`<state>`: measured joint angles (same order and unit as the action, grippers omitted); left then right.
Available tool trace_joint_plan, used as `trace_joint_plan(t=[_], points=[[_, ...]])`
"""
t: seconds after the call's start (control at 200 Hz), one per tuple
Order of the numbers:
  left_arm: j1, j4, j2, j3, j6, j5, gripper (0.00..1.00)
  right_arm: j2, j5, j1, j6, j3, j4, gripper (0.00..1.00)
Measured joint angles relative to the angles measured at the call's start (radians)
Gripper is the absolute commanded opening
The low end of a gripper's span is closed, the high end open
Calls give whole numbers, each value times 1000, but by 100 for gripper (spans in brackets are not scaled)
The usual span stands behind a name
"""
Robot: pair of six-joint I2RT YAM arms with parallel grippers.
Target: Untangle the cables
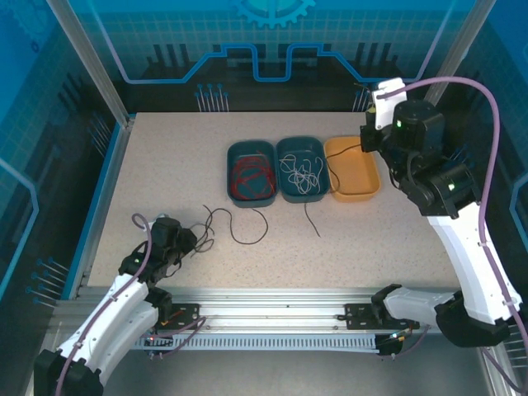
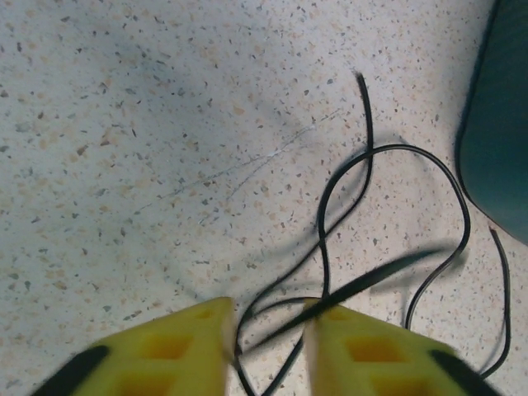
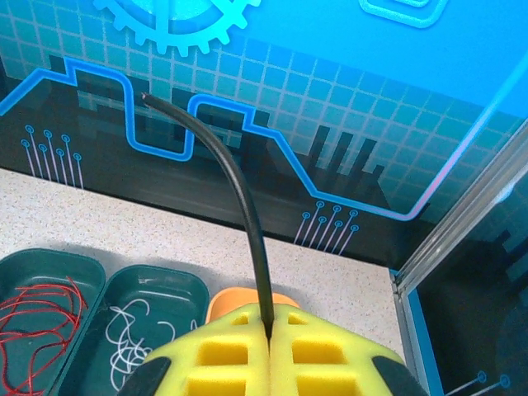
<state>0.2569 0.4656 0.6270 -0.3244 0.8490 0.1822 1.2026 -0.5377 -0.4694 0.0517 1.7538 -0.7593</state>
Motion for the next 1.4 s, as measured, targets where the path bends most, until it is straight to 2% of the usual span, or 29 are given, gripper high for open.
trace_joint_plan(t=[0.22, 0.43, 0.535, 0.871, 1.161, 1.401], points=[[0, -9, -1, 0, 8, -31, 58, 122, 48, 44, 55, 75, 73, 0], [0, -21, -1, 0, 7, -49, 79, 264, 103, 131, 81, 178, 129, 0], [0, -22, -1, 0, 6, -56, 99, 331, 117, 169, 91, 224, 143, 0], [0, -22, -1, 0, 14, -60, 99, 412, 133, 239, 119, 232, 153, 0], [0, -13, -1, -29, 14, -55, 99, 412, 163, 262, 114, 126, 177, 0], [0, 0, -1, -33, 16, -39, 99, 419, 237, 283, 64, 31, 175, 0]])
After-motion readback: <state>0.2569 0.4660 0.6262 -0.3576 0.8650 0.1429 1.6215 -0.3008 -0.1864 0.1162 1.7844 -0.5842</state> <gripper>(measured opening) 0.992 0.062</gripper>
